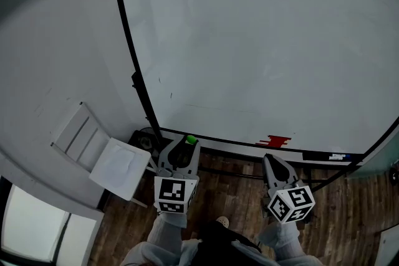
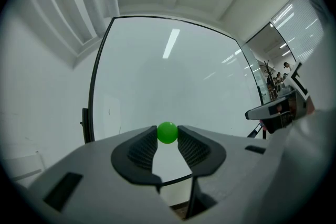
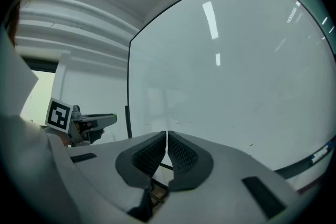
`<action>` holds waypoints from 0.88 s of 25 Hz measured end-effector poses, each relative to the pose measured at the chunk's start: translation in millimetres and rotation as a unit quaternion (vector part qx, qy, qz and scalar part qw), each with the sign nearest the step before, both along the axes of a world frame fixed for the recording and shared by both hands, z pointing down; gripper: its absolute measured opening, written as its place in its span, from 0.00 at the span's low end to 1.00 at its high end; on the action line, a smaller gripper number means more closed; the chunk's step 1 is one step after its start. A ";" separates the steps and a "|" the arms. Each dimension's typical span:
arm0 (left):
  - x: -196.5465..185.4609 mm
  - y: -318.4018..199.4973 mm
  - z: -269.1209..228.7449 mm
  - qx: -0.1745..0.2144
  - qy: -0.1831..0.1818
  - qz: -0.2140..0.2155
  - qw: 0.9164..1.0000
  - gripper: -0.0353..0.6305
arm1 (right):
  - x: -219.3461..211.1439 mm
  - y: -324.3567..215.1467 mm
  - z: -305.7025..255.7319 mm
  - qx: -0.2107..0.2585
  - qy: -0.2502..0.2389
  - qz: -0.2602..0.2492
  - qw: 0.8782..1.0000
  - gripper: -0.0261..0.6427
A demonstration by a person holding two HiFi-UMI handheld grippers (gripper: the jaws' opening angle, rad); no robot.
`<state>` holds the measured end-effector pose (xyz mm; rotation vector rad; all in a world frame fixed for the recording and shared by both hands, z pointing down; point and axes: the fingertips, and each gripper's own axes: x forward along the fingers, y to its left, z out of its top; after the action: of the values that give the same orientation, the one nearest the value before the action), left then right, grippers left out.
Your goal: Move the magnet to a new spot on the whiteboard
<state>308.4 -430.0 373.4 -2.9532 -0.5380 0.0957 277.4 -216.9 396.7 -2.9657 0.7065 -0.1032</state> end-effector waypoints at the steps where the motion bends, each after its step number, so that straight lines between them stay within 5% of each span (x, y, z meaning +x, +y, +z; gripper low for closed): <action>1: 1.7 4.9 -1.3 0.001 0.001 0.005 1.000 0.24 | -0.1 3.0 -0.5 0.000 0.001 0.003 1.000 0.09; 22: 48.5 162.6 -50.0 0.040 0.054 0.146 0.987 0.24 | 3.5 99.1 -12.2 0.010 0.019 0.096 0.995 0.09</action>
<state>356.9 -267.4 323.4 -2.7514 -0.9319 0.2548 280.9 -117.7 384.5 -3.0037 0.4184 -0.0264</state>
